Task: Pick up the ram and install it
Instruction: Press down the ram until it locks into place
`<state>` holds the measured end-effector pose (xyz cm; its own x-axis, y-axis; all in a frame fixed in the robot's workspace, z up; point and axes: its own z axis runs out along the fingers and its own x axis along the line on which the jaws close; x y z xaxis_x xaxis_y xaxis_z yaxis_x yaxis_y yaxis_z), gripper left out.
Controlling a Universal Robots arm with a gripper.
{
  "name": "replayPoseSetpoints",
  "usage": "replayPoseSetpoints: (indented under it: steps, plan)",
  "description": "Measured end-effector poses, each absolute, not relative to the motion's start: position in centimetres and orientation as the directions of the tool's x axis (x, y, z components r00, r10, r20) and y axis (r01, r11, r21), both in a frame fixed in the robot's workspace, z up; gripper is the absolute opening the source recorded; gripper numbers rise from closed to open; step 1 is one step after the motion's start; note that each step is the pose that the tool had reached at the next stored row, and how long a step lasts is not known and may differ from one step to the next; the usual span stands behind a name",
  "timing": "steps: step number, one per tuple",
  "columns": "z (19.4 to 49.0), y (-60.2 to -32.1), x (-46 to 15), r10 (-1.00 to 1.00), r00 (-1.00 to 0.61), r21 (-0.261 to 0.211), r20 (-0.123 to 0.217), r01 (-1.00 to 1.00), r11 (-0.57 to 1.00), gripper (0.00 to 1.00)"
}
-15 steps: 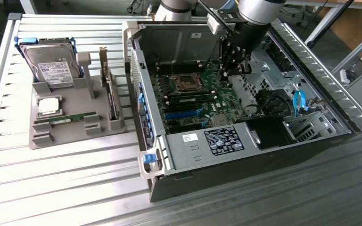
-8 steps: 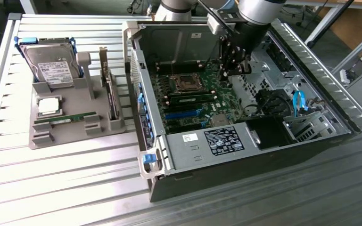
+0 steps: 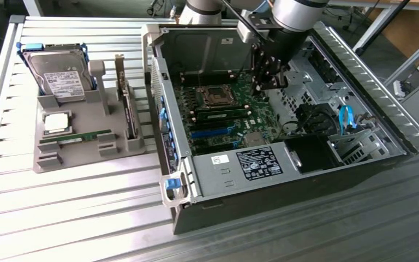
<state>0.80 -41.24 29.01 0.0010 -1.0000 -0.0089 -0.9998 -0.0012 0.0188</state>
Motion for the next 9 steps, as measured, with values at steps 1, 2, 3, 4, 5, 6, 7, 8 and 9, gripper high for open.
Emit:
replayPoseSetpoints:
  steps: [1,2,3,4,5,6,7,8,9]
  plan:
    - [28.9,-41.2,0.8,-1.000,0.001,0.019,-0.009,-1.000,-0.001,0.09]
    - [28.7,-41.2,0.8,-1.000,0.001,0.019,-0.009,-1.000,-0.001,0.09]
    - [28.5,-41.2,0.8,-1.000,0.001,0.020,-0.009,-1.000,-0.001,0.09]
    - [28.2,-41.2,0.8,-1.000,0.000,0.021,-0.009,-1.000,-0.001,0.09]
    - [27.9,-41.2,0.8,-1.000,-0.003,0.022,-0.009,-1.000,0.003,0.09]
    - [27.7,-41.2,0.8,-1.000,-0.005,0.023,-0.009,-1.000,0.005,0.09]
    - [27.4,-41.2,0.8,-1.000,-0.008,0.024,-0.009,-1.000,0.008,0.09]
    - [27.2,-41.2,0.8,-1.000,-0.011,0.025,-0.009,-1.000,0.010,0.09]
    - [27.2,-41.2,0.9,-1.000,-0.012,0.025,-0.009,-1.000,0.012,0.09]
